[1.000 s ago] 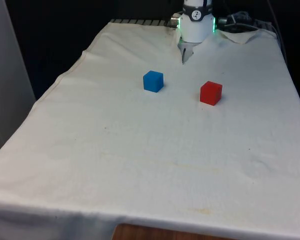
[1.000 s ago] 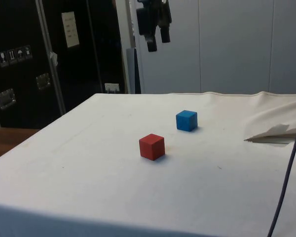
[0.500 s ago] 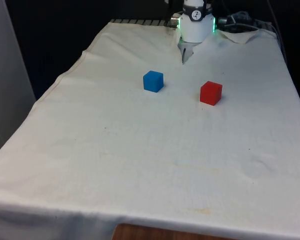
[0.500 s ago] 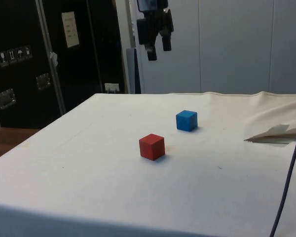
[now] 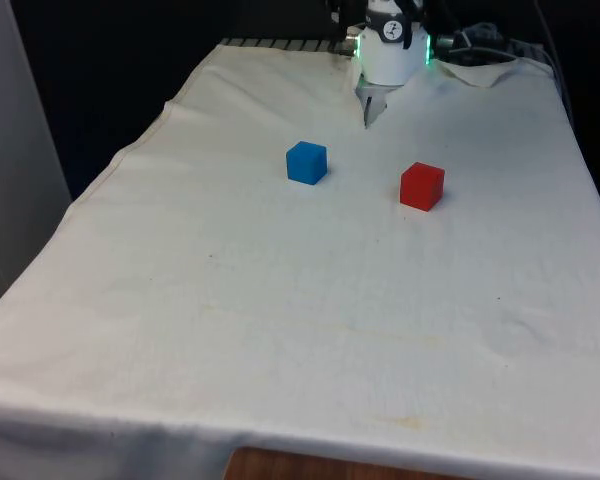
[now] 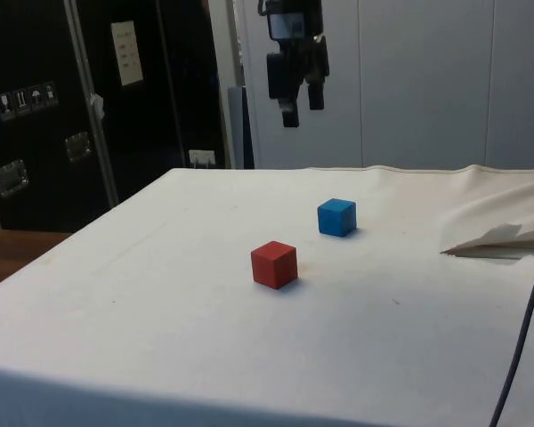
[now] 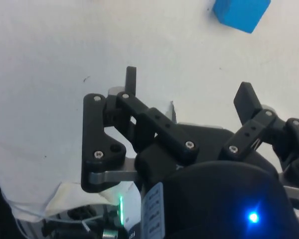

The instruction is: Stack the two cubes.

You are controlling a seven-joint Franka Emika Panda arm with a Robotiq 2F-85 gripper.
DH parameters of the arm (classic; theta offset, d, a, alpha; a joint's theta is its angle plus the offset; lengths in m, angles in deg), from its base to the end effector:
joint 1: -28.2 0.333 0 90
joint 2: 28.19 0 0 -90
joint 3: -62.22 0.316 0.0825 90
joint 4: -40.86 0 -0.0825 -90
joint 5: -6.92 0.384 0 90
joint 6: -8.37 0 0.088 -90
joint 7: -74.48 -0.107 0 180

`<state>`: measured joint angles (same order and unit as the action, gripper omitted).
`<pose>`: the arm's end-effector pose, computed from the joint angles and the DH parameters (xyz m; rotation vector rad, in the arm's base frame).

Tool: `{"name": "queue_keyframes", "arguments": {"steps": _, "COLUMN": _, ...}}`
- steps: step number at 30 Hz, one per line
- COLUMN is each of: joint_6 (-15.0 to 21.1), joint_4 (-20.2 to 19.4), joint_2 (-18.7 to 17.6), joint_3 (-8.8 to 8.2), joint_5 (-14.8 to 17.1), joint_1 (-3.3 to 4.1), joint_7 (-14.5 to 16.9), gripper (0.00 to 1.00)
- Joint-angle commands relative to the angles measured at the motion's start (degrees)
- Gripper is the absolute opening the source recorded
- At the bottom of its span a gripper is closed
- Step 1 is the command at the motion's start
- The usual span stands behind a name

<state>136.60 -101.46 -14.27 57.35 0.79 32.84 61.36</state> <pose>0.4441 -0.0048 0.3781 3.0678 -0.2523 0.0063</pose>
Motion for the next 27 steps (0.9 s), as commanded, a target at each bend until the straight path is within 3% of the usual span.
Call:
{"name": "queue_keyframes", "arguments": {"steps": 1, "joint_6": 1.6, "joint_4": -1.03, "joint_2": 0.46, "joint_3": -0.06, "joint_5": -0.34, "joint_1": -0.11, "joint_7": -0.11, "gripper": 1.0}}
{"name": "queue_keyframes", "arguments": {"steps": 10, "joint_6": 8.02, "joint_4": -5.21, "joint_2": 0.8, "joint_3": -0.69, "joint_5": -0.4, "joint_1": -0.23, "joint_7": -0.69, "gripper": 1.0}}
{"name": "queue_keyframes", "arguments": {"steps": 11, "joint_6": 6.59, "joint_4": -4.53, "joint_2": 0.63, "joint_3": -0.69, "joint_5": 0.0, "joint_1": 0.0, "joint_7": -0.23, "gripper": 1.0}}
{"name": "queue_keyframes", "arguments": {"steps": 12, "joint_6": 8.59, "joint_4": -5.56, "joint_2": 0.8, "joint_3": -0.8, "joint_5": -0.4, "joint_1": -0.23, "joint_7": -0.74, "gripper": 1.0}}
{"name": "queue_keyframes", "arguments": {"steps": 18, "joint_6": 12.49, "joint_4": -7.68, "joint_2": -0.06, "joint_3": -2.01, "joint_5": -0.4, "joint_1": -0.4, "joint_7": -0.63, "gripper": 1.0}}
{"name": "queue_keyframes", "arguments": {"steps": 21, "joint_6": 12.32, "joint_4": -7.79, "joint_2": -0.17, "joint_3": -2.35, "joint_5": 0.0, "joint_1": -0.11, "joint_7": -0.29, "gripper": 1.0}}
{"name": "queue_keyframes", "arguments": {"steps": 22, "joint_6": 13.24, "joint_4": -8.08, "joint_2": -0.57, "joint_3": -2.86, "joint_5": -0.17, "joint_1": -0.4, "joint_7": -0.06, "gripper": 1.0}}
{"name": "queue_keyframes", "arguments": {"steps": 27, "joint_6": 14.5, "joint_4": -8.25, "joint_2": -2.12, "joint_3": -5.16, "joint_5": 0.06, "joint_1": -0.34, "joint_7": 1.38, "gripper": 1.0}}
